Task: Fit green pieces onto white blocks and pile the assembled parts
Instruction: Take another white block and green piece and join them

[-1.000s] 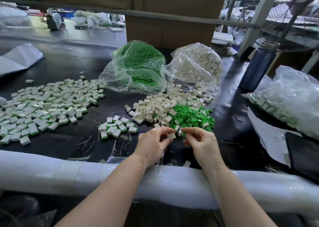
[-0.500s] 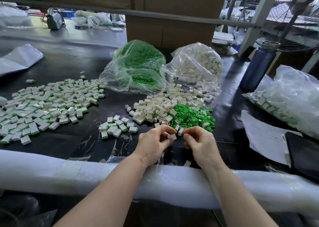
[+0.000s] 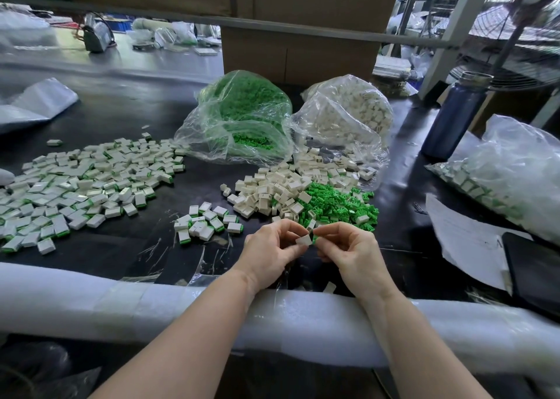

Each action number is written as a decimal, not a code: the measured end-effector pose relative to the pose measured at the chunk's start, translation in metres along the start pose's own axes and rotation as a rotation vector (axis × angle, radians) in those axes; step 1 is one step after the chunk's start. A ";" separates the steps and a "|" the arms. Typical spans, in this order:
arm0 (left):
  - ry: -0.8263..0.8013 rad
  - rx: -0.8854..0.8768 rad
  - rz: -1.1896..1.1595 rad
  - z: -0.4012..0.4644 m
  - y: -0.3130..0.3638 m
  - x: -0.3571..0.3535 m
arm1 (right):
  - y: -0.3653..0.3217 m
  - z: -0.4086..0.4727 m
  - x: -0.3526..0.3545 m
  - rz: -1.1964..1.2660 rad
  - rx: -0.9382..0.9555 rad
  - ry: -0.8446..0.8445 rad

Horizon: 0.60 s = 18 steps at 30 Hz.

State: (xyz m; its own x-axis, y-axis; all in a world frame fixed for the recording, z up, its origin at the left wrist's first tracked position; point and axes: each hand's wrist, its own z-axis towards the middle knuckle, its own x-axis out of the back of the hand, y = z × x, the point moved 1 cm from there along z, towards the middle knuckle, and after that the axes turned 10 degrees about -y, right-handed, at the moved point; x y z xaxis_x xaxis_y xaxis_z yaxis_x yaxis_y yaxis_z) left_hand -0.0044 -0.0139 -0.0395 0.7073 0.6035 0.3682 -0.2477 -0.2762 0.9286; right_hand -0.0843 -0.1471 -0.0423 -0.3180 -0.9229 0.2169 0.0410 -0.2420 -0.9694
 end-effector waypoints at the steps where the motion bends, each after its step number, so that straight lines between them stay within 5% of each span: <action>1: -0.006 -0.004 -0.018 0.000 0.000 0.000 | 0.000 0.000 0.000 0.008 0.002 0.004; 18: -0.015 0.019 -0.073 0.001 -0.005 0.000 | -0.003 -0.001 0.000 -0.047 0.055 -0.028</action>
State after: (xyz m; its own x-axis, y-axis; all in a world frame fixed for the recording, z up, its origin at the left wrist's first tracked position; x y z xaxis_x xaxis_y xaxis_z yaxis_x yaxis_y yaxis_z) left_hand -0.0020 -0.0133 -0.0445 0.7332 0.6111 0.2984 -0.1824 -0.2460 0.9520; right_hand -0.0856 -0.1455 -0.0395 -0.2944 -0.9181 0.2655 0.0793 -0.3003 -0.9505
